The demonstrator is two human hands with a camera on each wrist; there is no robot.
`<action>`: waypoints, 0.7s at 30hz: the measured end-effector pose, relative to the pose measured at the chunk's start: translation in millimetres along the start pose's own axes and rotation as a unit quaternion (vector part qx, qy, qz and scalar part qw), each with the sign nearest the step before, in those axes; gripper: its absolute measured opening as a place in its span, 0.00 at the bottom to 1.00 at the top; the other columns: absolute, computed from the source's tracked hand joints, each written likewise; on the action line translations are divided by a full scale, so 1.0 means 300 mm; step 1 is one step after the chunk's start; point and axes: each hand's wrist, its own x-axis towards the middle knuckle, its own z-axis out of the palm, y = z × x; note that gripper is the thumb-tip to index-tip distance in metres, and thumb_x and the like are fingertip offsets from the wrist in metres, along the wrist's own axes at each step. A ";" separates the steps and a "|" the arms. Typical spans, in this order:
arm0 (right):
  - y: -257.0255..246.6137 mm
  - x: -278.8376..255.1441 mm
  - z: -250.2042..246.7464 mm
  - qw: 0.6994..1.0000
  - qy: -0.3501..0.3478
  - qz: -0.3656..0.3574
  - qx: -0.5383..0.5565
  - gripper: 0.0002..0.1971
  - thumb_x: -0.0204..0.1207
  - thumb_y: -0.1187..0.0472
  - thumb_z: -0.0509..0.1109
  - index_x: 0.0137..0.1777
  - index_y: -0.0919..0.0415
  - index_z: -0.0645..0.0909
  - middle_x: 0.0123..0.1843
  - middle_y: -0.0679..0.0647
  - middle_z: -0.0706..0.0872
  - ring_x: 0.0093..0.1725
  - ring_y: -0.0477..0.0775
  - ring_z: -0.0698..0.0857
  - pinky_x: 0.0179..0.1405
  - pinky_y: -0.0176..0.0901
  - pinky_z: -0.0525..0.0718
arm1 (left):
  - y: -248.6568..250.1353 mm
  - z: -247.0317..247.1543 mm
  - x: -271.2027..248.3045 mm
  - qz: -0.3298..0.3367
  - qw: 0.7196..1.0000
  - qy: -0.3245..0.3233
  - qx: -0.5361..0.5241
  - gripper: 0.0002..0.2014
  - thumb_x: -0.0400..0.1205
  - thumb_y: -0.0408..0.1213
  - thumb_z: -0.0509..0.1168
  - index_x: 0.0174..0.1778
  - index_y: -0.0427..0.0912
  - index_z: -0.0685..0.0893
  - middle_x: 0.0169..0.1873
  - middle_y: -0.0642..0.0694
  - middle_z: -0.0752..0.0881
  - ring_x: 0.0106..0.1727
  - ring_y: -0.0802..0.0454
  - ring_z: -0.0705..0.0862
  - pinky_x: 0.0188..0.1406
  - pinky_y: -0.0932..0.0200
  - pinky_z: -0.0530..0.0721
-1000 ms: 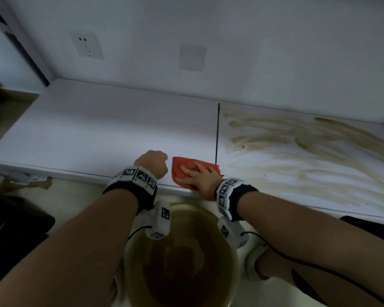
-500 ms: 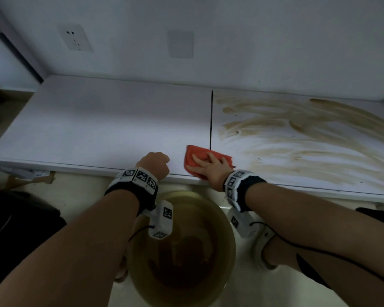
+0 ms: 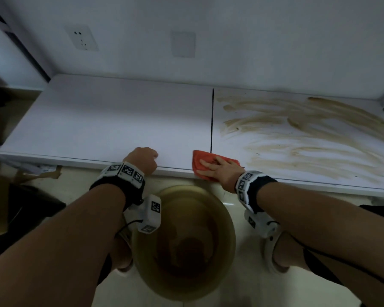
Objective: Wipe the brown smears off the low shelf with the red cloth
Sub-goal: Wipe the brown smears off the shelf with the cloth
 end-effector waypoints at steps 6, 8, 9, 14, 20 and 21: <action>-0.064 0.050 -0.053 0.999 -0.031 0.008 -0.016 0.46 0.78 0.73 0.62 0.81 0.33 0.43 0.85 0.42 0.35 0.84 0.63 0.41 0.82 0.67 0.49 | -0.147 -0.050 -0.022 -0.026 1.000 0.014 -0.010 0.24 0.81 0.29 0.55 0.74 0.46 0.75 0.74 0.44 0.74 0.74 0.44 0.72 0.76 0.47 0.71; -0.126 0.106 -0.097 0.999 -0.042 -0.005 -0.026 0.44 0.78 0.70 0.62 0.81 0.33 0.44 0.85 0.42 0.35 0.84 0.63 0.40 0.82 0.68 0.48 | -0.222 -0.079 -0.029 -0.042 0.999 0.010 0.000 0.23 0.83 0.30 0.55 0.75 0.45 0.74 0.75 0.44 0.73 0.76 0.43 0.70 0.77 0.49 0.69; -0.165 0.141 -0.123 0.998 -0.047 -0.013 -0.029 0.43 0.79 0.70 0.62 0.81 0.33 0.44 0.85 0.42 0.35 0.84 0.63 0.40 0.81 0.68 0.49 | -0.263 -0.096 -0.030 -0.052 0.999 0.010 0.003 0.23 0.83 0.31 0.55 0.75 0.44 0.73 0.76 0.43 0.72 0.76 0.43 0.70 0.77 0.49 0.68; -0.393 0.314 -0.265 0.996 -0.051 -0.051 -0.044 0.41 0.80 0.68 0.61 0.81 0.33 0.45 0.85 0.43 0.34 0.84 0.65 0.39 0.80 0.72 0.48 | -0.477 -0.146 -0.038 -0.117 0.993 0.015 -0.008 0.21 0.84 0.31 0.57 0.75 0.40 0.75 0.76 0.42 0.72 0.76 0.43 0.70 0.76 0.52 0.69; -0.651 0.505 -0.415 0.990 -0.046 -0.092 -0.096 0.37 0.82 0.60 0.62 0.82 0.35 0.44 0.85 0.45 0.34 0.83 0.68 0.40 0.79 0.73 0.50 | -0.607 -0.108 -0.031 -0.156 0.986 0.025 -0.046 0.19 0.82 0.31 0.57 0.70 0.39 0.79 0.70 0.42 0.78 0.71 0.44 0.76 0.68 0.56 0.76; -0.686 0.530 -0.430 0.990 -0.041 -0.095 -0.099 0.36 0.83 0.58 0.61 0.82 0.34 0.44 0.85 0.45 0.34 0.83 0.69 0.40 0.79 0.73 0.50 | -0.615 -0.104 -0.030 -0.155 0.986 0.029 -0.051 0.19 0.82 0.31 0.57 0.69 0.39 0.80 0.70 0.42 0.78 0.71 0.44 0.77 0.67 0.56 0.76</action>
